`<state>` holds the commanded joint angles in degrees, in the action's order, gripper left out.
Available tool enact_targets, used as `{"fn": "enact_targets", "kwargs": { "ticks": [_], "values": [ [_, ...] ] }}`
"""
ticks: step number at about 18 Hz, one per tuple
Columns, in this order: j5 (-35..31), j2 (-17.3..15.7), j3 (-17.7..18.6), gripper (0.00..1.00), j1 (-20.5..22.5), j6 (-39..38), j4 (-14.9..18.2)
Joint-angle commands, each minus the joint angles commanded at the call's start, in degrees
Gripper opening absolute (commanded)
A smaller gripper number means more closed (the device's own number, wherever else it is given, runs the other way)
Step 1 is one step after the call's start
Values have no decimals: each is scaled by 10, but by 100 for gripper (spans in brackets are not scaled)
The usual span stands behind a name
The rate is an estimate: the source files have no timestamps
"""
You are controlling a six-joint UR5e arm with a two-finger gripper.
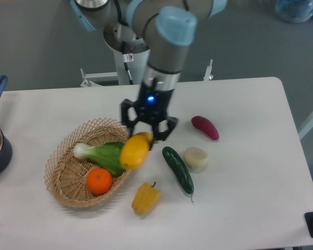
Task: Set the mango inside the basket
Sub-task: 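Carry the held mango over the wicker basket, then lower the mango into the basket beside the orange and release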
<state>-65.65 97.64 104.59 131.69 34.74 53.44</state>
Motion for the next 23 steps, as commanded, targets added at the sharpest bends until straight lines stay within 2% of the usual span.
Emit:
{"fn": "enact_targets", "kwargs": {
  "ticks": [4,8,14,18,19,21,22,23],
  "values": [
    [0,37,-7,24,-66,-62,-1],
    [0,69,-9,26,-99,-69,-17],
    [0,109,-12,27,-112,-66,-41],
    [-12,124,-13,28,-112,-63,-42],
    [-29,129,-12,32,-112,-63,-42],
    [-44,134,-13,34,-113,-63,-48],
    [-44,137,-16,46,-113,-58,-54],
    [-45,138,-19,69,-113,-51,-54]
  ]
}}
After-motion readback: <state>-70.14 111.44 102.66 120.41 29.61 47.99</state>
